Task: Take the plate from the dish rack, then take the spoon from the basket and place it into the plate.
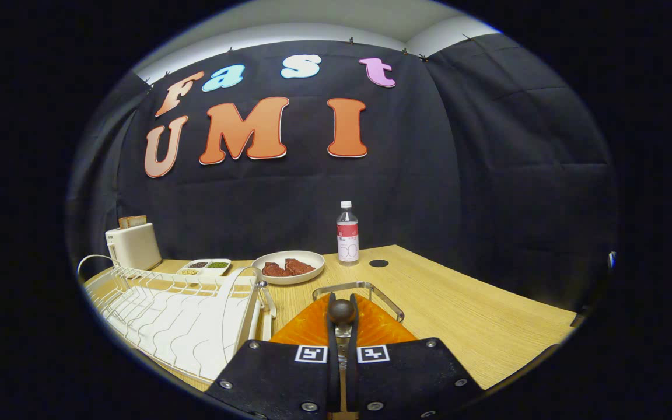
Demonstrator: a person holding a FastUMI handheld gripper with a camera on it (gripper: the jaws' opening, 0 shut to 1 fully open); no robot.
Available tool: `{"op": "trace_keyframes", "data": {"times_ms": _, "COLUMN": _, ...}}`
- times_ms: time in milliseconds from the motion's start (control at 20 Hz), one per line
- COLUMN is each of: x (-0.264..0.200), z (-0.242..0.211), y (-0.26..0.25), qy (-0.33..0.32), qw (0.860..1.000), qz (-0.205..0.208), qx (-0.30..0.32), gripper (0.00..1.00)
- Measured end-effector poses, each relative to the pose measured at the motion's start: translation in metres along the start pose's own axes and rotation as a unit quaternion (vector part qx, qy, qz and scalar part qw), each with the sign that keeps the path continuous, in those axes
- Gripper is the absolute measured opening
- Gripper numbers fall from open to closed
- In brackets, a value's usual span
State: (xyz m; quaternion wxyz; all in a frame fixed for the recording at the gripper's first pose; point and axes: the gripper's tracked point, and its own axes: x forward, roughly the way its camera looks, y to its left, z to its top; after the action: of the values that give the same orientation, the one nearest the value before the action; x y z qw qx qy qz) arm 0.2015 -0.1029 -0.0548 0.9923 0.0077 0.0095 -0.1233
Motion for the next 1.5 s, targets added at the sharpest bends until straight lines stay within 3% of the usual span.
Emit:
{"op": "trace_keyframes", "data": {"times_ms": 450, "x": -0.048, "z": 0.082, "y": -0.005, "qy": -0.085, "qw": 0.996, "qz": -0.012, "qx": -0.02, "gripper": 0.02}}
{"op": "trace_keyframes", "data": {"times_ms": 750, "x": -0.118, "z": 0.111, "y": 0.025, "qy": -0.101, "qw": 0.994, "qz": 0.044, "qx": -0.007, "gripper": 0.02}}
{"op": "trace_keyframes", "data": {"times_ms": 1150, "x": -0.197, "z": 0.076, "y": 0.095, "qy": -0.072, "qw": 0.99, "qz": 0.123, "qx": -0.009, "gripper": 0.02}}
{"op": "trace_keyframes", "data": {"times_ms": 1500, "x": -0.232, "z": 0.026, "y": 0.166, "qy": -0.032, "qw": 0.981, "qz": 0.191, "qx": 0.016, "gripper": 0.02}}
